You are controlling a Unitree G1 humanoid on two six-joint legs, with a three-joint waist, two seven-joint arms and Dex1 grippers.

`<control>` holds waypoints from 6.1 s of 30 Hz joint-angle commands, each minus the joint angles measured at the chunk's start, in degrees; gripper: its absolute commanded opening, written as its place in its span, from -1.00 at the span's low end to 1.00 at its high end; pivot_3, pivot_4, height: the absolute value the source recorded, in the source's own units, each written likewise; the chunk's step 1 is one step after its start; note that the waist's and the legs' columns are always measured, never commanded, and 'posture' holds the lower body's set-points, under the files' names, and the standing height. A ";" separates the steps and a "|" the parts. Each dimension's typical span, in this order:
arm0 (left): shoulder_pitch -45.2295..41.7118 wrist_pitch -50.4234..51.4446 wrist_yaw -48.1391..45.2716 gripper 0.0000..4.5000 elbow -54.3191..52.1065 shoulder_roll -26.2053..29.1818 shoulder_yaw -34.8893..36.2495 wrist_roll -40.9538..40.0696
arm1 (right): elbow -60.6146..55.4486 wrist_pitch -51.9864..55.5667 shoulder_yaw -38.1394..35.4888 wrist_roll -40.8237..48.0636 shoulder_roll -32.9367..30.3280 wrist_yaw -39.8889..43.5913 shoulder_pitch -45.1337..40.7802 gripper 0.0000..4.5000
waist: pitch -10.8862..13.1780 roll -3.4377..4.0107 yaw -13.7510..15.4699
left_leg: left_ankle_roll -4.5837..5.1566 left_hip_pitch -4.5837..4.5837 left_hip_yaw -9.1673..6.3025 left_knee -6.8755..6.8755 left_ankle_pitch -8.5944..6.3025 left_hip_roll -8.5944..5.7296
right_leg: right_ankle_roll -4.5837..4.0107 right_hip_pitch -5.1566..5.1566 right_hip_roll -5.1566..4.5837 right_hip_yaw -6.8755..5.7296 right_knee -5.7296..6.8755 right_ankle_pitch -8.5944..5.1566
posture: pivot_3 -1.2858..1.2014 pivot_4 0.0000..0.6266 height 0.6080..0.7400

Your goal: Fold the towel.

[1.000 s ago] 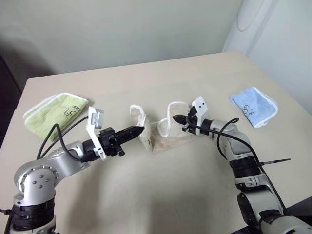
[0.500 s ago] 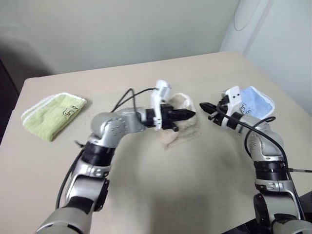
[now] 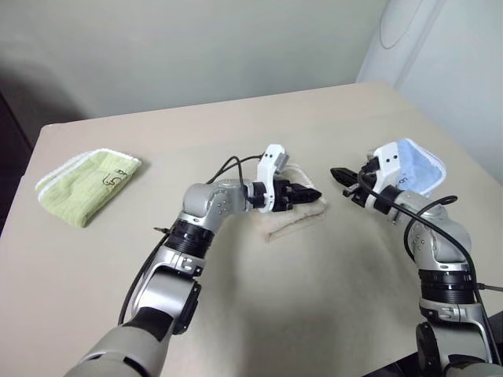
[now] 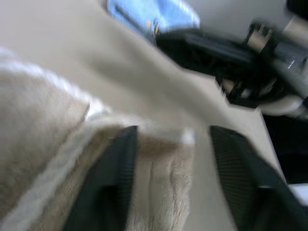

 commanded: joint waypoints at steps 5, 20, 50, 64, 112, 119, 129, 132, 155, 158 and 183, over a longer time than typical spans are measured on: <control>2.74 -2.68 0.86 0.99 -7.98 2.85 5.80 1.88 | -2.91 0.09 1.53 0.59 -1.85 1.07 -1.70 -1.00 | 0.00 0.00 -0.01 | 0.01 0.00 0.03 0.04 0.00 0.00 | 0.02 0.00 0.00 -0.02 0.01 0.01 | 0.03 -0.52 1.00; 14.22 -17.38 -6.99 -0.94 -16.27 13.70 -1.98 15.99 | -5.42 2.14 13.74 0.89 -0.21 6.13 -2.90 -1.00 | 0.00 0.00 -0.01 | 0.17 0.03 -0.03 0.18 -0.09 -0.01 | -0.01 -0.02 0.06 -0.03 0.04 0.03 | 0.03 -0.52 1.00; 28.91 -8.87 3.01 -1.00 -23.23 12.90 18.06 4.53 | 2.01 12.23 2.53 6.98 -0.22 2.49 -4.68 0.82 | -0.02 0.00 -0.09 | 0.31 -0.02 -0.05 0.52 -0.08 0.01 | -0.44 0.01 0.12 -0.03 0.18 0.14 | 0.03 -0.52 1.00; 30.83 -8.36 4.74 -1.00 -25.66 11.83 18.11 3.28 | 22.58 7.11 5.49 2.38 2.06 4.06 -10.71 0.99 | -0.02 0.00 -0.34 | 0.48 -0.02 -0.04 0.31 -0.18 0.04 | -0.44 -0.16 0.13 -0.05 0.24 0.17 | 0.03 -0.52 1.00; 29.93 -9.15 5.25 -1.00 -24.40 10.19 14.31 3.69 | 31.94 8.84 -27.39 7.44 -17.20 -16.00 -15.14 -0.99 | -0.02 0.00 0.24 | 0.68 0.00 -0.09 0.38 -0.33 0.11 | -0.53 -0.10 0.19 0.09 0.24 0.22 | 0.03 -0.52 1.00; 27.79 -10.18 4.41 -1.00 -22.34 9.34 12.70 4.86 | 56.07 -5.27 -23.91 1.65 -17.88 -17.34 -17.68 -0.99 | -0.01 0.20 -0.44 | 0.73 0.10 -0.04 0.26 -0.34 0.13 | -0.39 -0.14 0.20 0.23 0.33 0.30 | 0.03 -0.52 1.00; 29.69 -9.95 5.28 -1.00 -23.82 9.35 14.00 4.42 | 58.44 -9.26 -22.07 1.92 -17.92 -14.63 -17.42 0.33 | -0.04 0.34 -0.46 | 0.76 0.09 0.08 0.20 -0.36 0.13 | -0.34 -0.16 0.17 0.21 0.25 0.32 | 0.03 -0.52 1.00; 29.83 -9.82 5.54 -1.00 -23.95 9.14 13.93 4.35 | 53.68 -9.48 -21.43 2.16 -17.93 -12.84 -16.25 0.81 | -0.04 0.35 -0.46 | 0.76 0.09 0.07 0.22 -0.36 0.13 | -0.35 -0.15 0.17 0.22 0.26 0.32 | 0.03 -0.52 1.00; 26.06 -14.81 7.13 -1.00 -16.86 9.36 14.80 9.00 | 18.22 -6.16 -23.98 -1.18 -20.10 -18.99 7.98 0.98 | -0.03 0.36 -0.06 | 0.85 0.09 0.21 0.48 -0.40 0.09 | -0.29 -0.02 0.16 0.16 0.21 0.34 | 0.03 -0.52 1.00; 25.83 -15.55 7.44 -1.00 -15.99 9.30 14.98 9.47 | 17.21 -7.08 -23.61 -2.26 -19.96 -19.83 8.43 0.98 | -0.03 0.36 -0.31 | 0.91 0.10 0.23 0.50 -0.43 0.10 | -0.25 -0.03 0.16 0.16 0.20 0.35 | 0.03 -0.52 1.00; 32.27 -18.81 10.22 -1.00 -23.38 11.27 16.94 11.95 | 4.73 -14.51 7.99 -4.20 0.26 -4.24 -3.91 0.98 | -0.03 0.35 -0.27 | 0.40 -0.23 -0.35 0.63 -0.56 0.02 | -0.11 -0.41 0.37 -0.01 -0.43 0.53 | 0.03 -0.52 1.00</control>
